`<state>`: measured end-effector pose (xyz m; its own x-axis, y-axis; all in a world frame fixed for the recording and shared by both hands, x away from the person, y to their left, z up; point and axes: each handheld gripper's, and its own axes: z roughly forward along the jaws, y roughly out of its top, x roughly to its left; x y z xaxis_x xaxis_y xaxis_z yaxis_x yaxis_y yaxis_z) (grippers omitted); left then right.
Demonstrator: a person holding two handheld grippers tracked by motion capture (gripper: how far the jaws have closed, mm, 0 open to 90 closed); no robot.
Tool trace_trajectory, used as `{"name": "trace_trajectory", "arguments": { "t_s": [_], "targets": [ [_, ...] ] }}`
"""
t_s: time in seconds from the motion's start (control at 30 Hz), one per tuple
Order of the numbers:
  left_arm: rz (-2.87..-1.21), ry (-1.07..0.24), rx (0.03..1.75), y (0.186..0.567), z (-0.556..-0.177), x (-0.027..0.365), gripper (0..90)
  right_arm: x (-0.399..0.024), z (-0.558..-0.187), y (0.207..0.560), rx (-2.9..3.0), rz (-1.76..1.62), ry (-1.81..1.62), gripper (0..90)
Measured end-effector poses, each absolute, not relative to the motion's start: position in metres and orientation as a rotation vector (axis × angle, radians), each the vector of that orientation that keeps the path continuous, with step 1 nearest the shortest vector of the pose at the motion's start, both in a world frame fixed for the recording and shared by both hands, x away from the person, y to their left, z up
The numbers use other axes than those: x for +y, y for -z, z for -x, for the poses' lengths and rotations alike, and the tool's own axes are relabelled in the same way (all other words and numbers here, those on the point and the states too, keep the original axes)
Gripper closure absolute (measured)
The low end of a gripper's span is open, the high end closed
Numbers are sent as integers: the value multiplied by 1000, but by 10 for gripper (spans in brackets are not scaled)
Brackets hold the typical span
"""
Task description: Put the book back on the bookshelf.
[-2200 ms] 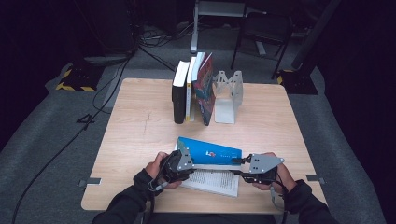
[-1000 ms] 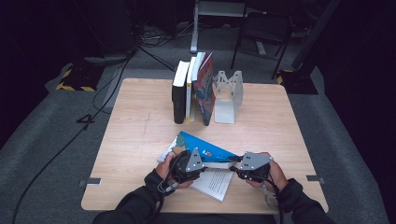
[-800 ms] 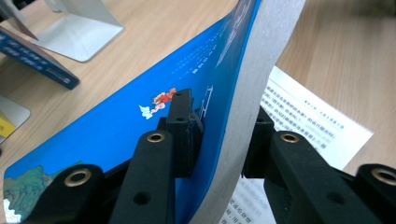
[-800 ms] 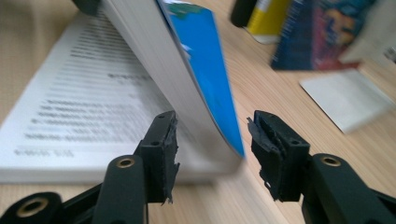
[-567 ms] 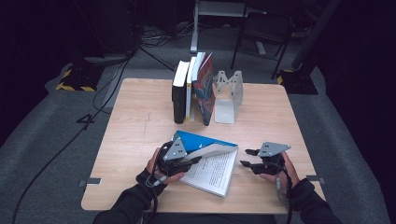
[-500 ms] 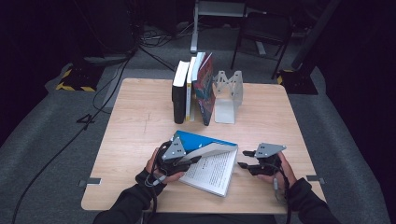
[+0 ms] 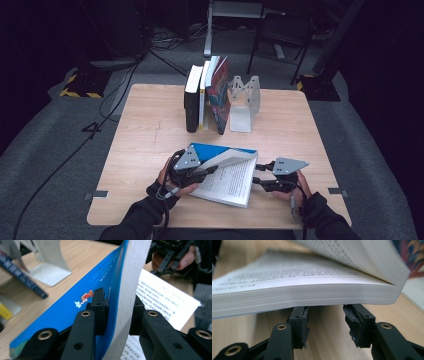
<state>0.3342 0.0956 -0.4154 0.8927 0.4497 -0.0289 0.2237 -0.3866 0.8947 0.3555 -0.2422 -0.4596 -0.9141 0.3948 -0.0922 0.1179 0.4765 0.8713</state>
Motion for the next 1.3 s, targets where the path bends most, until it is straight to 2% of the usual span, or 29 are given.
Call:
{"name": "trace_trajectory", "arguments": {
  "t_s": [0.07, 0.23, 0.47, 0.83, 0.97, 1.03, 1.17, 1.23, 1.27, 1.3],
  "targets": [
    [-1960, -248, 470, 411, -332, 90, 755, -254, -352, 443, 2376, -451, -1481, 527],
    [-1929, -240, 437, 406, -328, 81, 763, -260, -348, 428, 2291, -472, -1508, 529],
    [-1882, -251, 445, 410, -320, 97, 757, -245, -343, 411, 2238, -429, -1525, 529],
    [-1857, -408, 522, 412, -294, 121, 749, -205, -341, 385, 2212, -397, -1541, 529],
    [-1857, -462, 577, 415, -291, 126, 653, -194, -345, 376, 2238, -384, -1524, 511],
    [-1859, -479, 600, 416, -290, 128, 639, -189, -346, 378, 2275, -385, -1510, 493],
    [-1888, -374, 620, 420, -297, 129, 592, -184, -346, 392, 2305, -372, -1547, 482],
    [-1932, -333, 600, 421, -300, 125, 599, -184, -345, 392, 2299, -367, -1558, 482],
    [-1957, -332, 582, 423, -302, 122, 642, -185, -344, 393, 2287, -355, -1587, 482],
    [-1969, -329, 552, 424, -303, 119, 629, -185, -343, 392, 2276, -340, -1618, 483]
  ]
}}
